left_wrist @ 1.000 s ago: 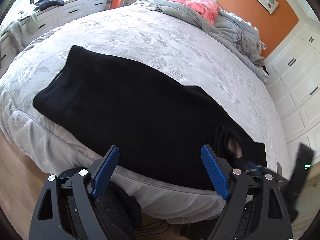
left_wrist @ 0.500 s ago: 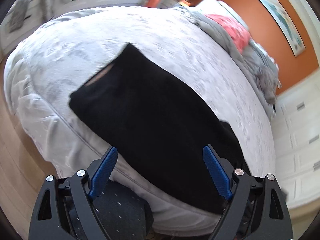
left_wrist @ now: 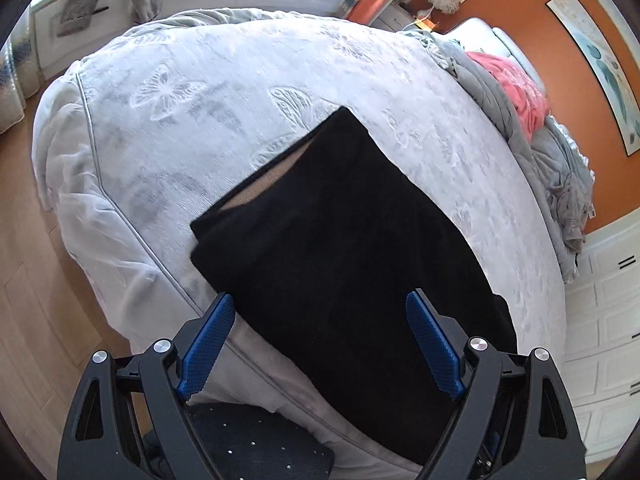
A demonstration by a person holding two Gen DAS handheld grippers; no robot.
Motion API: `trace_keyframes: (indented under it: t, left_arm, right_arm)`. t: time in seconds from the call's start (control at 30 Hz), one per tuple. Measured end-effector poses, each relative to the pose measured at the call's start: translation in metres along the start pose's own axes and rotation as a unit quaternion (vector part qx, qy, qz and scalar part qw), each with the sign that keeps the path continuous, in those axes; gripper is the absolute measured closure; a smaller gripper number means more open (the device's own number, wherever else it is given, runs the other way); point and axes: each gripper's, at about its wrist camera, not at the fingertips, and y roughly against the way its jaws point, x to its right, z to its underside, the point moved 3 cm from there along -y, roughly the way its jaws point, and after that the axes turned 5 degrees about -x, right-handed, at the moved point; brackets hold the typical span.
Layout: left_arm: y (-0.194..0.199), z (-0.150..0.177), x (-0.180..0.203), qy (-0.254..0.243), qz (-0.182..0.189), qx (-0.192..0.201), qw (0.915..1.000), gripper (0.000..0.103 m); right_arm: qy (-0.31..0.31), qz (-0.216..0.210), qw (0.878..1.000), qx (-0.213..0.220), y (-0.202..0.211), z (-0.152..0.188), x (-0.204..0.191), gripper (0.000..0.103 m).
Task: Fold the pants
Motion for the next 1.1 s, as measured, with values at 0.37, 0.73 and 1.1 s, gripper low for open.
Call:
trace_keyframes:
  t: [0.37, 0.73, 1.1]
  left_arm:
    - [0.016, 0.030, 0.066, -0.082, 0.032, 0.014, 0.9960, 0.018]
    - [-0.020, 0.102, 0.162, -0.177, 0.065, -0.065, 0.9800, 0.018]
    - [-0.026, 0.108, 0.177, -0.180, 0.033, -0.050, 0.9818, 0.018]
  right_arm:
    - [-0.241, 0.108, 0.964, -0.025, 0.059, 0.097, 0.211, 0.044]
    - [-0.087, 0.128, 0.987, -0.032, 0.025, 0.117, 0.202, 0.046]
    - [-0.135, 0.031, 0.990, -0.037, 0.018, 0.127, 0.256, 0.091]
